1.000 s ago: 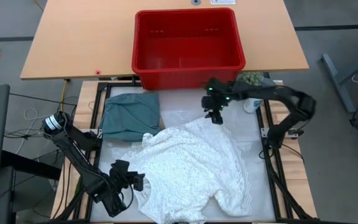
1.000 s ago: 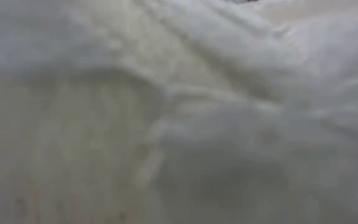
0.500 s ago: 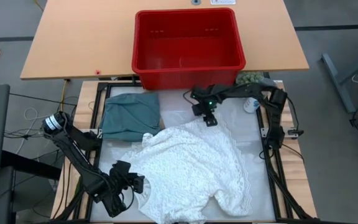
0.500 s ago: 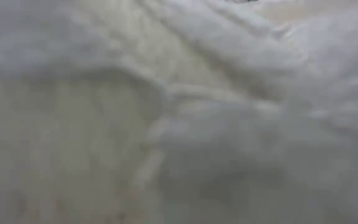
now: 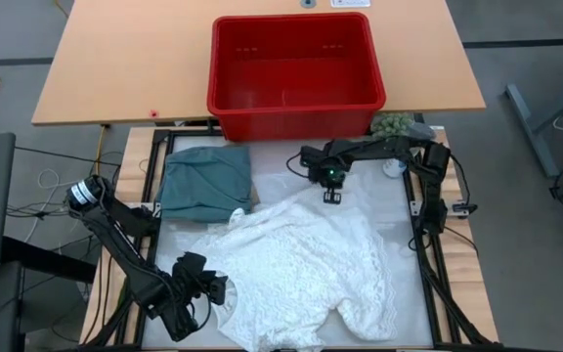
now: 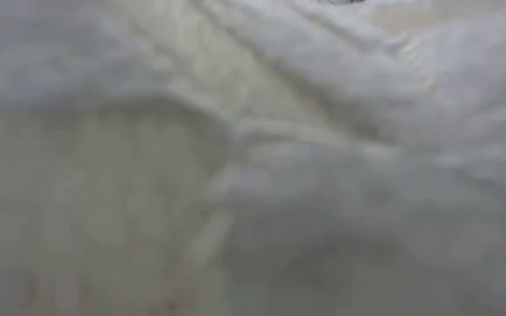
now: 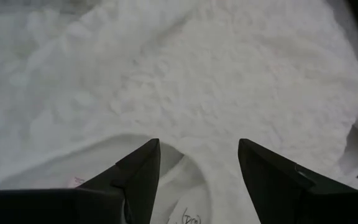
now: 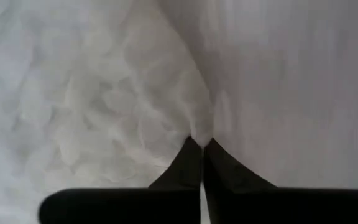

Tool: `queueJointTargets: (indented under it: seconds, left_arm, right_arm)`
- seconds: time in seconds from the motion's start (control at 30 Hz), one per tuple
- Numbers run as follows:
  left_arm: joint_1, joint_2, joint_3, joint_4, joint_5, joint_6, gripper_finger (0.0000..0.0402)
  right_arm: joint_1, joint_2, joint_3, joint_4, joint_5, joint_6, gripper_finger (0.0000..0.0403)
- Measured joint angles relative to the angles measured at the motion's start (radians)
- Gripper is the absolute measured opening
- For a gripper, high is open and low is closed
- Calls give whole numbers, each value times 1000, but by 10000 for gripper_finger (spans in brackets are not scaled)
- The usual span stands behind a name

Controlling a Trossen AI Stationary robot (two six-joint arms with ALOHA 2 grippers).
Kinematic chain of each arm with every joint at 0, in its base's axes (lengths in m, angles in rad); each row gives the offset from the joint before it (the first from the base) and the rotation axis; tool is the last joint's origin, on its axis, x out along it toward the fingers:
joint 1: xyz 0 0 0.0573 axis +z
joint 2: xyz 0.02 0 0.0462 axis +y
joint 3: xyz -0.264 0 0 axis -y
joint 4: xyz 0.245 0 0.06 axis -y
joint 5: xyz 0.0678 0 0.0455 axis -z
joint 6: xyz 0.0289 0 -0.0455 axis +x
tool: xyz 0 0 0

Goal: Fold Laundry from Bin
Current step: Fold the white shirt in the red bin

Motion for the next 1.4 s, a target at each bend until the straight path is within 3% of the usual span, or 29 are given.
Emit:
queueJointTargets:
  seconds: [0.13,0.27,0.5,0.67,0.73,0.9,1.03,1.23,1.4]
  left_arm:
    - [1,0,0,-2,-103,-4,205]
    - [27,0,1,-40,-145,-13,205]
    - [108,0,1,-183,-111,-35,205]
    - [149,-2,-41,-303,-123,-230,205]
    - [163,-2,-82,-264,-65,-240,205]
    - [173,-3,-224,4,-45,-234,205]
    - [151,-25,-269,32,-37,-235,205]
    - [163,-50,-317,54,-104,-231,205]
    - [176,-50,-418,348,-145,-169,185]
  right_arm:
    - [-28,5,-4,-152,85,186,58]
    - [-64,8,-13,-271,200,333,61]
    - [-105,2,-126,-305,187,410,48]
    - [-89,-6,-169,-280,189,410,48]
    - [-88,-16,-182,-254,189,410,48]
    - [-89,-60,-195,-196,187,398,48]
    - [-90,-87,-195,-177,185,373,48]
    - [-89,-99,-195,-150,178,370,48]
    - [-89,-99,-195,-149,161,329,48]
